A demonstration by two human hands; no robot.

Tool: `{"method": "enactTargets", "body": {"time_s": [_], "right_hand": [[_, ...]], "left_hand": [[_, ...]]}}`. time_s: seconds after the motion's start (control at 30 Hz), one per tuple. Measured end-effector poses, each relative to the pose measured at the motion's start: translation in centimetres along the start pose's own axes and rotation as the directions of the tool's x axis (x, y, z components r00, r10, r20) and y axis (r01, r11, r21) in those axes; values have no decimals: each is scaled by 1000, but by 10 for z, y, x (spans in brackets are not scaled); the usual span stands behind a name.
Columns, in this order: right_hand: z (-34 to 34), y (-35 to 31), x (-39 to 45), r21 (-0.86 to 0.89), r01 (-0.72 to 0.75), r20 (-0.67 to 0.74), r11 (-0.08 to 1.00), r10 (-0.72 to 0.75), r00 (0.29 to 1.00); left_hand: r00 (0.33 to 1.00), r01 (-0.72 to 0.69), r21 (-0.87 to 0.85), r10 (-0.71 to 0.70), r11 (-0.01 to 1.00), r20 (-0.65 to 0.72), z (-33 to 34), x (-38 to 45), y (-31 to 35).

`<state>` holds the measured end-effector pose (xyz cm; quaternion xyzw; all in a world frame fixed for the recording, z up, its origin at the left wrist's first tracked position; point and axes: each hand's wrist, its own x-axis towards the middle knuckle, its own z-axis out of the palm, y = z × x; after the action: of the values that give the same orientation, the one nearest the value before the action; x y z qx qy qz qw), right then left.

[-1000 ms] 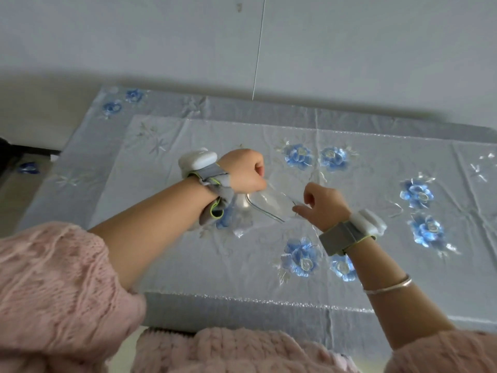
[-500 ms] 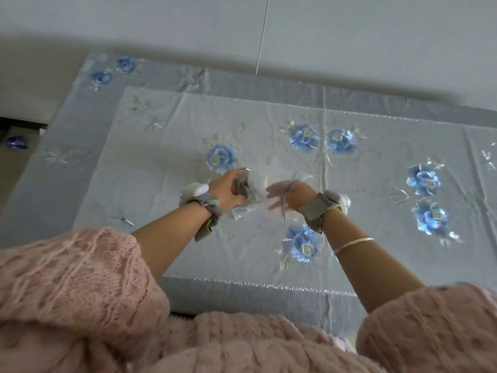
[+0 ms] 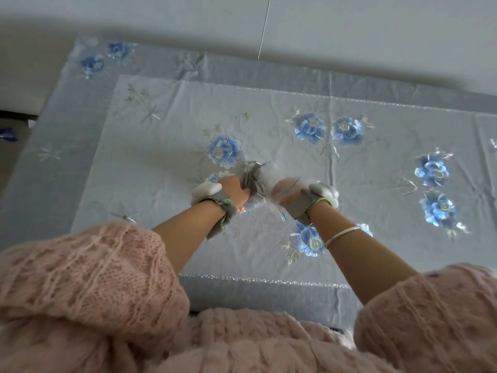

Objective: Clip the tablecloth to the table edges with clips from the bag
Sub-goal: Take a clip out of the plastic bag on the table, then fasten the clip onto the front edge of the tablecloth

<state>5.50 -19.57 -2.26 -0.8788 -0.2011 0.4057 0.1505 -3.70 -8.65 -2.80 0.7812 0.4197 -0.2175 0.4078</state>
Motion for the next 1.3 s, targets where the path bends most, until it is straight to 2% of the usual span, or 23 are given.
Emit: {"method": "enactTargets", "body": {"time_s": [0.03, 0.07, 0.13, 0.2, 0.3, 0.37, 0.43, 0.47, 0.53, 0.6, 0.77, 0.87, 0.93, 1.0, 1.03, 1.1, 1.23, 1.3], "right_hand": [[0, -2, 3, 96, -90, 40, 991, 87, 995], [0, -6, 5, 309, -250, 195, 918, 196, 961], [0, -7, 7, 376, -209, 275, 903, 106, 955], [0, -12, 3, 369, -213, 277, 905, 112, 954], [-5, -16, -4, 176, -89, 143, 980, 65, 988], [-8, -12, -13, -81, 53, -79, 995, -59, 995], [-11, -13, -28, -169, 136, -258, 976, -177, 950], [-12, -15, -34, -181, 181, -294, 967, -229, 928], [-21, -21, -40, -163, 236, -252, 958, -271, 929], [-38, -22, -44, -69, 235, -178, 970, -244, 953], [-69, 5, -60, 72, 135, -144, 988, -124, 982], [-77, 14, -70, 72, 220, -280, 973, -192, 941], [-77, 19, -75, -1, 306, -415, 952, -279, 866], [-73, 23, -79, -95, 407, -521, 909, -394, 758], [-72, 26, -81, -133, 448, -551, 884, -442, 708], [-70, 34, -85, -153, 517, -588, 842, -498, 638], [-75, 61, -87, -123, 597, -651, 793, -518, 554], [-82, 81, -90, -98, 625, -645, 775, -527, 553]], "left_hand": [[1000, -1, -11, 1, 1000, -5, 1, 0, 0], [1000, -11, -20, 10, 1000, -3, 1, -1, -2], [999, -43, -28, 44, 999, 27, -1, -1, -3], [996, -54, -34, 56, 998, 67, -2, -2, -4], [999, -38, -35, 38, 999, -10, -8, -5, -5], [998, -37, 16, 38, 999, -51, -12, -6, -7], [995, -35, 71, 41, 997, -87, -16, -5, -8], [994, -27, 88, 37, 996, -104, -17, -5, -8], [991, -24, 88, 35, 996, -128, -18, -3, -7], [990, -10, 26, 14, 1000, -141, -20, 0, -9], [974, 57, -227, -104, 972, -200, -31, 14, -19], [912, -42, -106, -5, 993, -411, -41, 6, -8], [849, -278, -63, 214, 959, -484, -43, -6, 11], [850, -471, -168, 395, 866, -348, -38, -21, 32], [870, -491, -306, 437, 816, -229, -35, -30, 44], [897, -373, -551, 442, 747, -8, -27, -45, 63], [892, -133, -623, 368, 770, 264, -7, -59, 83], [885, 7, -739, 340, 673, 318, 7, -65, 93]]}}
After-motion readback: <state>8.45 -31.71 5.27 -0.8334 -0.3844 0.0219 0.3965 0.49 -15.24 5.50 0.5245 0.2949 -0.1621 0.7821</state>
